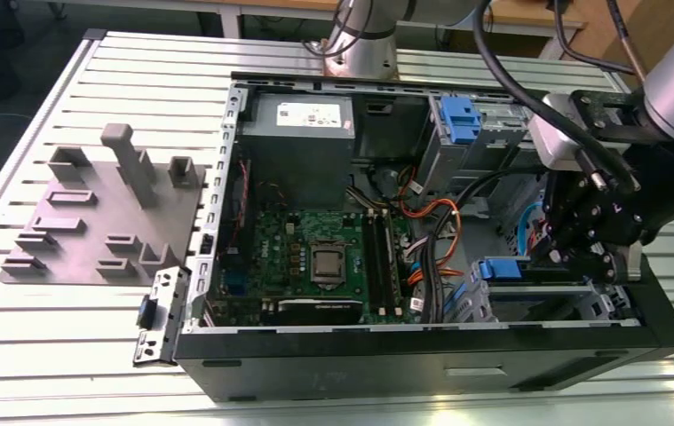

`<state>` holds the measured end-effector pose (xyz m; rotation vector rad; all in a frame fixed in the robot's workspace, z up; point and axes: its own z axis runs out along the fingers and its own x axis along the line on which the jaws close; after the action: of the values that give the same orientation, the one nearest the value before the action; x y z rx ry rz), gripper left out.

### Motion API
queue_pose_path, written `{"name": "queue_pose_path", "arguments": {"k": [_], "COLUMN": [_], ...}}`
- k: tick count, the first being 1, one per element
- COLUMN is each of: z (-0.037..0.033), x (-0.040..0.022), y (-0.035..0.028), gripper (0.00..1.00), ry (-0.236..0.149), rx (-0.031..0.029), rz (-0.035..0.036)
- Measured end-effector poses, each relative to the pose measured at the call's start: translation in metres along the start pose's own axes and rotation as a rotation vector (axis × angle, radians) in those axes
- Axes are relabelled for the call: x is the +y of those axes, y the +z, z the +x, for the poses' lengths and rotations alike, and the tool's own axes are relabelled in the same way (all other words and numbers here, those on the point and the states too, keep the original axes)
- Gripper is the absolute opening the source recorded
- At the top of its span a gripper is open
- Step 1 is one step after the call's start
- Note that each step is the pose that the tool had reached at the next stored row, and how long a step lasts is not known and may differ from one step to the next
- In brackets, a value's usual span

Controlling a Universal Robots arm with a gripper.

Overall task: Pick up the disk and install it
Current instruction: 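Insert the first disk wire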

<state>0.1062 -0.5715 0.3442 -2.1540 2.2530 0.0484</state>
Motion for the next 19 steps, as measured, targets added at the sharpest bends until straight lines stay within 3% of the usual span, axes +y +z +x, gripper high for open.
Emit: {"name": "queue_pose_path", "arguments": {"k": [5, 7, 14, 19], "z": [-0.0004, -0.0005, -0.0014, -0.0021], "x": [-0.0001, -0.0013, -0.0159, -0.0171], "y": [-0.0103, -0.0104, -0.0106, -0.0163], "gripper": [0.11, 0.11, 0.11, 0.11], "ry": [0.0, 0.0, 0.0, 0.0], "rx": [-0.0002, -0.0006, -0.0012, -0.0013], "rz": [0.0, -0.0001, -0.0016, -0.0026]}}
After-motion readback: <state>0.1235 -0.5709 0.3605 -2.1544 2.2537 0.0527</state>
